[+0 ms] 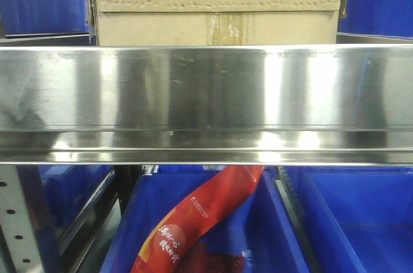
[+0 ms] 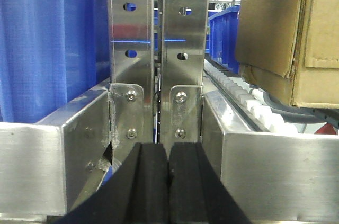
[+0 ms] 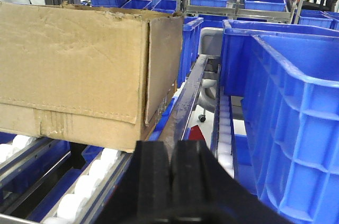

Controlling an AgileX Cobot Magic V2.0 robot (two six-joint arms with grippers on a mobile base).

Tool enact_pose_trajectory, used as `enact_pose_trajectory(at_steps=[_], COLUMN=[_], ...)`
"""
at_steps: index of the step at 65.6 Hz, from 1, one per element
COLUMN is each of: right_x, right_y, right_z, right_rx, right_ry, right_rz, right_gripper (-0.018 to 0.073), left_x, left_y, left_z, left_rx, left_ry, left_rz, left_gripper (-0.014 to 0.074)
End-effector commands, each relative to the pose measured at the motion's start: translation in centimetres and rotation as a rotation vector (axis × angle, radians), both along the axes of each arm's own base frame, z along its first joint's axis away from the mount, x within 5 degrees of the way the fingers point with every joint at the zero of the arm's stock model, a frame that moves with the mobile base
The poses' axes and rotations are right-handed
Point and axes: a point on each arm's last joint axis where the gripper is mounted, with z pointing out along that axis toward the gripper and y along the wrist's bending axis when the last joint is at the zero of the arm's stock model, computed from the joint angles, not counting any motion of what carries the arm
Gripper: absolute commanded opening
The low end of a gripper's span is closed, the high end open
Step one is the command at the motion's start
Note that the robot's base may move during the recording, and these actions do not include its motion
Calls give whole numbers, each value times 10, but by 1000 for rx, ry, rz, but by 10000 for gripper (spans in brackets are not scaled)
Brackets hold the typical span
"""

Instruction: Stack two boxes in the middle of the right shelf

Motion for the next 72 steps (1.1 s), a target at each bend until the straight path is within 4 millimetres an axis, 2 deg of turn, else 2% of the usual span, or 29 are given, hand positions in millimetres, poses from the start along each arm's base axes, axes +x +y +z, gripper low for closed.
enact_pose_trajectory(at_steps=[1, 53, 63, 72], right_x=[-1, 0, -5, -8], right_y=[-1, -2, -10, -15], right_z=[2, -2, -21, -50], right_rx=[-3, -15, -12, 4], right_ry=[-28, -22, -41, -72], right_rz=[-10, -28, -132, -193], right_gripper=[-153, -153, -153, -153], left_x=[-1, -1, -1, -1], left_y=[0, 0, 0, 0], left_z=[2, 2, 2, 2], left_rx=[-1, -1, -1, -1], left_ry=[-18, -18, -18, -18], left_rz=[4, 4, 4, 4], left_gripper=[-111, -111, -111, -111])
